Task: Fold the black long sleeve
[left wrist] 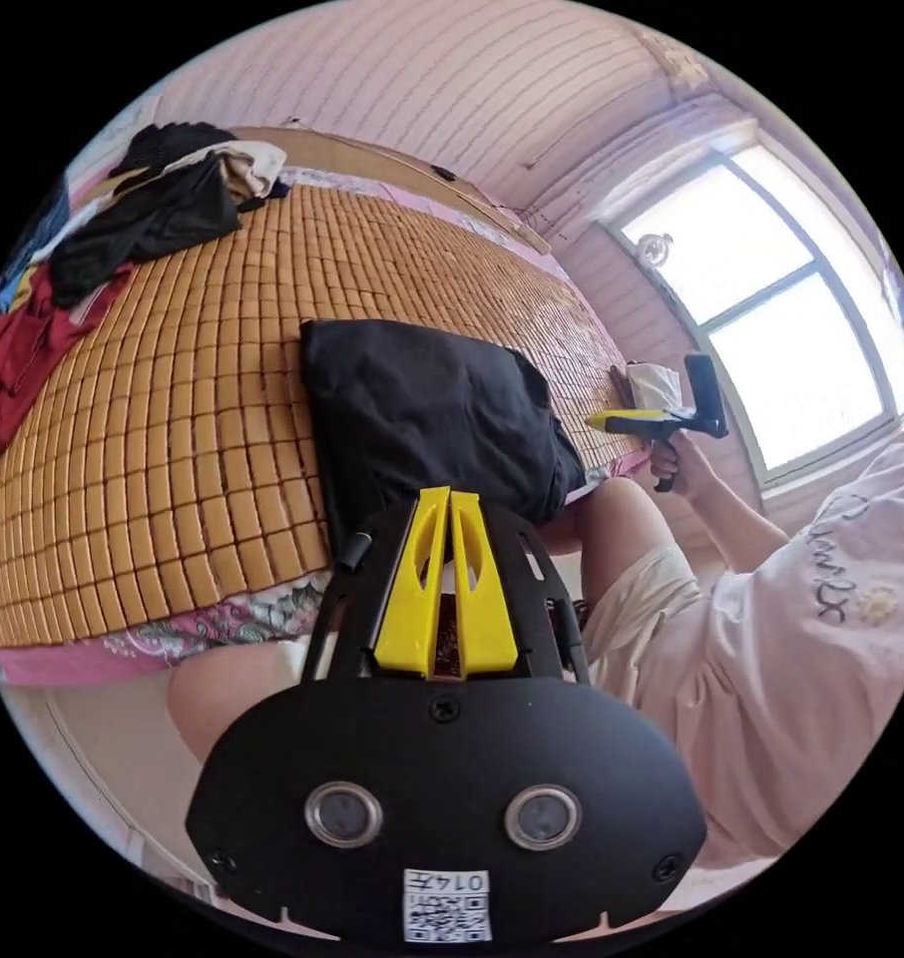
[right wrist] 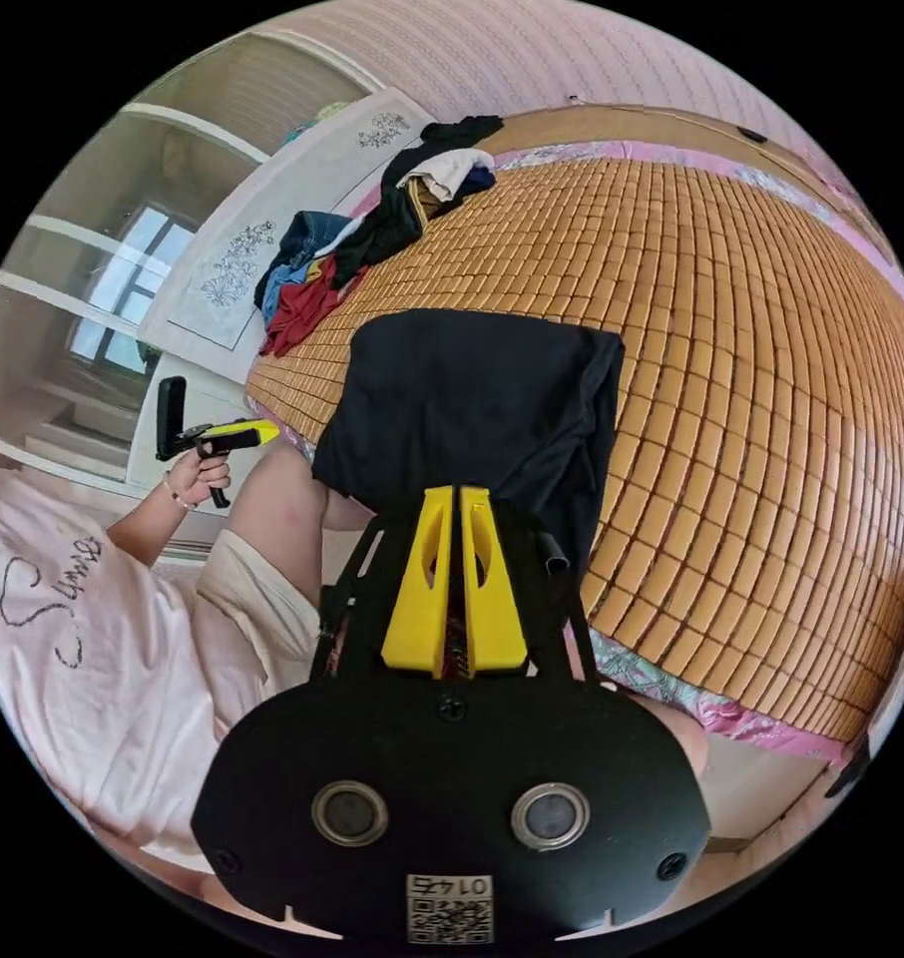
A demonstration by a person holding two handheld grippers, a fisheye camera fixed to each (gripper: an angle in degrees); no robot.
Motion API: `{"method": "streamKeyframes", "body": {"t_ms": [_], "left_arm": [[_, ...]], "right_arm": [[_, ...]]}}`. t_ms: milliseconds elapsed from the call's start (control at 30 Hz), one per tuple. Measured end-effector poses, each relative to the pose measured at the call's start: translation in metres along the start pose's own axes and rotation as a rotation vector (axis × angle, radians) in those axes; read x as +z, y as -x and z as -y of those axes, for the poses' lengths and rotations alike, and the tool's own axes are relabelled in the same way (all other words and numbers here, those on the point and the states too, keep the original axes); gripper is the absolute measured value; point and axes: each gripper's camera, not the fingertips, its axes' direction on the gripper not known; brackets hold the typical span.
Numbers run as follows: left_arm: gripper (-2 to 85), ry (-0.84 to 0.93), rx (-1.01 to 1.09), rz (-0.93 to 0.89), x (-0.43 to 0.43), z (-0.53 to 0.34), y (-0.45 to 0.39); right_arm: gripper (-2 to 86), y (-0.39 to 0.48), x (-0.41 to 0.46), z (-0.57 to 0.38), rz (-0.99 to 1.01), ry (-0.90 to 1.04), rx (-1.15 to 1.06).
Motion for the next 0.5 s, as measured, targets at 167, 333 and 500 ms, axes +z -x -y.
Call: {"method": "streamKeyframes", "body": {"t_ms": [167, 333, 500], "left_arm": [[-1.0, 0.094, 0.271, 0.116, 0.086, 0.020, -0.083], [-1.0, 0.221, 0.404, 0.265, 0.148, -0.001, -0.118], [-1.0, 0.147, 0.407, 0.208, 0.156, -0.020, -0.122]], "right_arm": [[0.0, 0.074, 0.061, 0.113, -0.291, 0.173, -0.309], [-0.4, 0.085, 0.149, 0.178, -0.449, 0.474, -0.432], [-0.5, 0.095, 0.157, 0.216, -0.419, 0.673, -0.567]]}}
